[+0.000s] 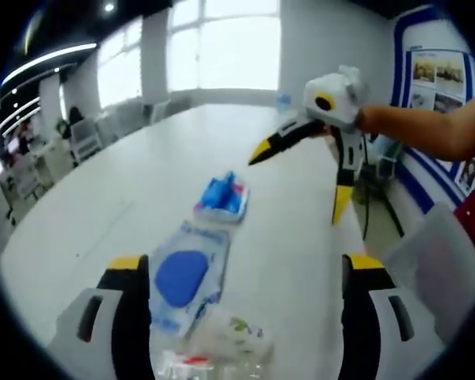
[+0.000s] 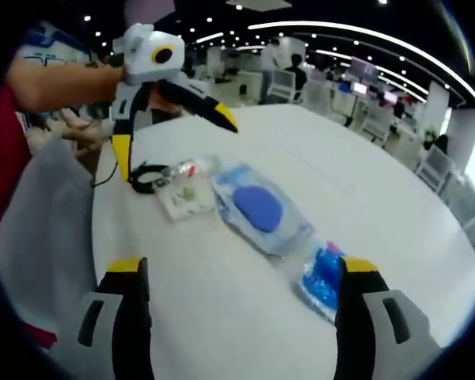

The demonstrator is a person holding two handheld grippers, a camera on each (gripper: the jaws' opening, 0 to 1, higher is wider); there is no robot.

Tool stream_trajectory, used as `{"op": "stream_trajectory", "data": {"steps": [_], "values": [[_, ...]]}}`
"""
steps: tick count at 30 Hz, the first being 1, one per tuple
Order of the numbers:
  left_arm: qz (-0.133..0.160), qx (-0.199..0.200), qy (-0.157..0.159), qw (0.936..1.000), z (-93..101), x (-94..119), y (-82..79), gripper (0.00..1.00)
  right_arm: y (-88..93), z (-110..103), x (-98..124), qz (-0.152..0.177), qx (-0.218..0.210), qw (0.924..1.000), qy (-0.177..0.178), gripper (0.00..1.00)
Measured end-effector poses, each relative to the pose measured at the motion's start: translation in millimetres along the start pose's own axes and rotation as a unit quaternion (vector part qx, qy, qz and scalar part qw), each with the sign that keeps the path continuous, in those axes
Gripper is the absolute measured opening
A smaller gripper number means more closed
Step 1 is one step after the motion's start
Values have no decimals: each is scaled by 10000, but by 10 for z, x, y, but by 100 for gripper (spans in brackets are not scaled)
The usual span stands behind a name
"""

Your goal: Arrange the tabletop items into an orderly group along one side of the table until the central work area is clear of visible clutter.

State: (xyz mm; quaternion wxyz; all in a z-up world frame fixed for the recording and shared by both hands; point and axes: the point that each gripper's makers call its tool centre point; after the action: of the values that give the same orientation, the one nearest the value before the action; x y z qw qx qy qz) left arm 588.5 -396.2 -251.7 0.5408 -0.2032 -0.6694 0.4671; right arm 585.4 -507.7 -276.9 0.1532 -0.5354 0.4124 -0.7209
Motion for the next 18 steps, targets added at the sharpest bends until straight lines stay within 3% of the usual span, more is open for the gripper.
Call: {"op": "stream_trajectory", "data": {"steps": [18], "values": [[177,409,-655,9969,87,1006,542,95,-575,-768,-348,55,559,9972,-500,96]]}}
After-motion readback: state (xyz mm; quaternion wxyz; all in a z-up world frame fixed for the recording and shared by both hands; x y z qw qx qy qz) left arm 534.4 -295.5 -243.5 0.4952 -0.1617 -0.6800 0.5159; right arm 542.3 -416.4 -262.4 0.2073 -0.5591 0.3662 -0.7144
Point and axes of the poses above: the point that each gripper's makers call its tool centre point, and the gripper's own axes: x roughly backward along the fingers, z roughly to its right, y roughly out of its underside, and after that the axes turned 1 degree about -x, right-handed
